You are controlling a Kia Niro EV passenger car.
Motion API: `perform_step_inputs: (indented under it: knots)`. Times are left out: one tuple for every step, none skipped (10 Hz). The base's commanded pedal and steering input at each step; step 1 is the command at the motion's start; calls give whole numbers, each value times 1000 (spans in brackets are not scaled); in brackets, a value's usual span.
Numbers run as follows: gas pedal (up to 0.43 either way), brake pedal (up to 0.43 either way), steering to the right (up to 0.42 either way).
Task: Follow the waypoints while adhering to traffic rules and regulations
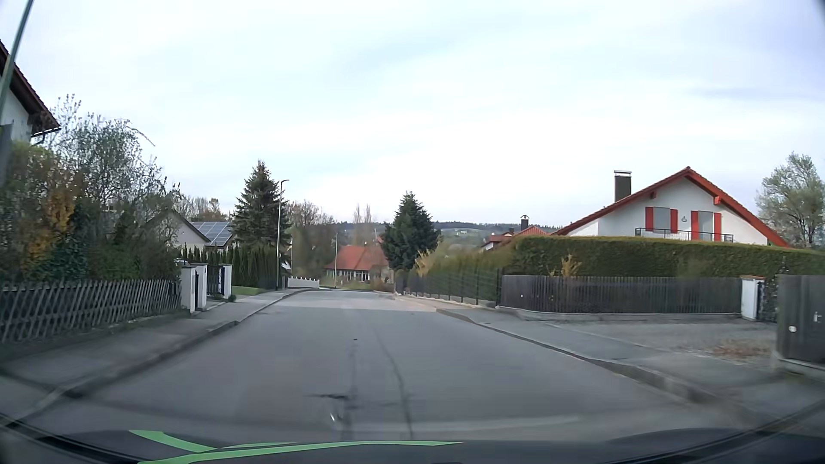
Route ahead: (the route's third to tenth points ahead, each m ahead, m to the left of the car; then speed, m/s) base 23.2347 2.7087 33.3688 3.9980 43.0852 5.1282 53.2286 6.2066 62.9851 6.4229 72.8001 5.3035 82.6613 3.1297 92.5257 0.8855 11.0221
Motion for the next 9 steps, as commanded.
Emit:
perform_step_inputs:
  knots:
    - [28, 0, -54]
    - [28, 0, -51]
    - [28, 0, -51]
    - [28, 0, -48]
    - [28, 0, -45]
    - [28, 0, -38]
    - [28, 0, -33]
    - [28, 0, -32]
    - [28, 0, -31]
